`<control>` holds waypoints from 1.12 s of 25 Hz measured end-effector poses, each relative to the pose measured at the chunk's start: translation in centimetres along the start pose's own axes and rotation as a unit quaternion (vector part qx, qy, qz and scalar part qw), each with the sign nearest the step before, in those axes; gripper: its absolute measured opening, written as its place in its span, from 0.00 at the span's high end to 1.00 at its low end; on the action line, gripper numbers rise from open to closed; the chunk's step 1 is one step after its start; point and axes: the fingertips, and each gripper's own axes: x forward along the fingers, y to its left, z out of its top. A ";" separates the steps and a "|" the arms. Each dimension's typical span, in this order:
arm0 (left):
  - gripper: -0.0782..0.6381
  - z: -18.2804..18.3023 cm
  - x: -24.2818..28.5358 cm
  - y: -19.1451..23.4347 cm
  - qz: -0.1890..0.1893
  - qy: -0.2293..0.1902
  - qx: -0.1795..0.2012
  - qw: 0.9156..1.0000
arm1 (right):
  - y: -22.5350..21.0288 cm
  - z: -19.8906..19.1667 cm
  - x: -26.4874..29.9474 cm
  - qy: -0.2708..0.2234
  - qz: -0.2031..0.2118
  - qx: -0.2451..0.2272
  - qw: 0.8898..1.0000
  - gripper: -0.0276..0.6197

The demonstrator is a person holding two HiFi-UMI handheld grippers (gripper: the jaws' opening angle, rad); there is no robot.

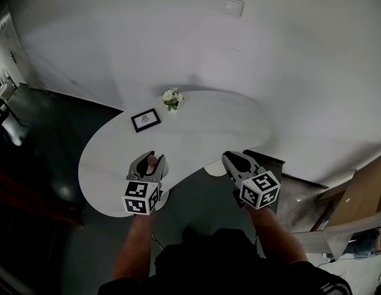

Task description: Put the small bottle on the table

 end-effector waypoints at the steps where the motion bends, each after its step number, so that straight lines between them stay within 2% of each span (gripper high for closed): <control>1: 0.70 -0.2 0.1 0.4 0.002 0.001 -0.002 1.000 | 0.0 0.1 0.3 0.000 0.001 0.000 1.000 0.92; 13: 0.70 -1.3 5.6 2.6 0.010 0.033 -0.005 0.999 | -4.5 -1.4 4.4 0.006 0.008 0.006 1.000 0.92; 20: 0.70 -0.8 12.6 4.2 0.018 0.048 -0.009 0.999 | -10.8 -1.1 9.7 0.006 0.022 0.006 1.000 0.92; 28: 0.70 0.8 20.4 5.4 0.032 0.061 -0.020 0.997 | -16.7 -0.8 16.4 0.021 0.077 0.017 0.997 0.92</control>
